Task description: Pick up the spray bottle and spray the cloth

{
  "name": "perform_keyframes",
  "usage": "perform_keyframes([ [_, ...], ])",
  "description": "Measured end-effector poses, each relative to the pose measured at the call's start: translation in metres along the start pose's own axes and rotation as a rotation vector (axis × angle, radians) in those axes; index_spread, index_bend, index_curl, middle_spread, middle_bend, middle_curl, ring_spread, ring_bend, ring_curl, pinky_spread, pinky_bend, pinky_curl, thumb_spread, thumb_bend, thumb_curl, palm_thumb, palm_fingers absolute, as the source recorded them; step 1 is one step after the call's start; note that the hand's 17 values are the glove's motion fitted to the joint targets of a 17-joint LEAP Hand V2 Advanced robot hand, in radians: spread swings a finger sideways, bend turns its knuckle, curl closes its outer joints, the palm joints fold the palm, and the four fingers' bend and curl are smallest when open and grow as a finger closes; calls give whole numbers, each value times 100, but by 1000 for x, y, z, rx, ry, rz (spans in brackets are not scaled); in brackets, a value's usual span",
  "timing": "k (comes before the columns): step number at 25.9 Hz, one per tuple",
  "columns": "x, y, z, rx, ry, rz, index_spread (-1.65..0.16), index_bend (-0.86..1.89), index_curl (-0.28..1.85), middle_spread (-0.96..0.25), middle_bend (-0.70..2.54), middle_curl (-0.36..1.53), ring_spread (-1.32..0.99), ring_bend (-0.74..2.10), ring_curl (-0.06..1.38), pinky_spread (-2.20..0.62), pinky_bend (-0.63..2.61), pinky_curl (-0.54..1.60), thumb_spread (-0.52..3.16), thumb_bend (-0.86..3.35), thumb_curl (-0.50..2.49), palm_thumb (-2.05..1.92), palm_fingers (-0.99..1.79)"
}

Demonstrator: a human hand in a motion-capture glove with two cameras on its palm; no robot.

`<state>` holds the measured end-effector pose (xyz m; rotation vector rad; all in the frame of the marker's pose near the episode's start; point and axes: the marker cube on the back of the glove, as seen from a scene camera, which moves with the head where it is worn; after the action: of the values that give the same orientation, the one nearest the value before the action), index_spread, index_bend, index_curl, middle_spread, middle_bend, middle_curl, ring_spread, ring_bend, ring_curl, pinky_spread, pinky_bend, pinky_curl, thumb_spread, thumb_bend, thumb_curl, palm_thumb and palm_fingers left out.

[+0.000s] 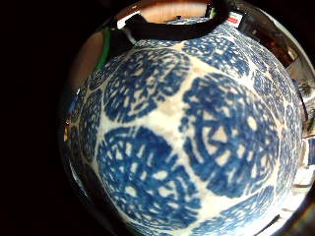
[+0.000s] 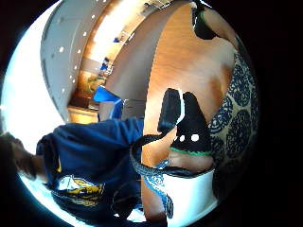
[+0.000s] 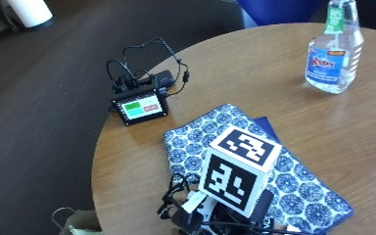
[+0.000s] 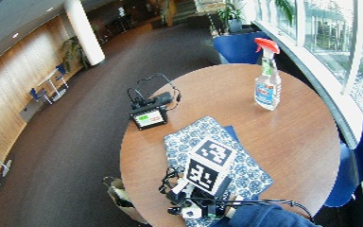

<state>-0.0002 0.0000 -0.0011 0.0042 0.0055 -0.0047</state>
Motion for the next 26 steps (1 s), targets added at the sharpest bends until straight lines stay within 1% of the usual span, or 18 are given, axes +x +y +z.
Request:
perform_keyframes([
  [1, 0, 0, 0, 1, 1, 0, -18, 32, 10, -3, 29, 8, -5, 26, 6, 11, 30, 6, 42, 30, 9, 44, 69],
  [5, 0, 0, -3, 6, 5, 1, -25, 32, 19, -4, 30, 14, -8, 27, 13, 16, 29, 13, 69, 33, 15, 50, 68],
  [11, 1, 1, -5, 9, 7, 3, -30, 29, 25, -5, 29, 20, -10, 25, 18, 19, 27, 18, 93, 33, 20, 53, 68],
  [18, 1, 1, -5, -11, 17, -8, -32, 25, 29, -5, 27, 24, -11, 23, 21, 21, 23, 21, 108, 31, 25, 55, 69],
  [21, 2, 3, -8, -46, 53, -34, -33, 24, 30, -5, 26, 26, -11, 22, 21, 22, 21, 22, 112, 29, 27, 56, 70],
  [26, -2, 9, -18, -108, 134, -91, -36, 12, 28, -6, 24, 28, -12, 23, 24, 22, 26, 26, 115, 22, 28, 51, 64],
])
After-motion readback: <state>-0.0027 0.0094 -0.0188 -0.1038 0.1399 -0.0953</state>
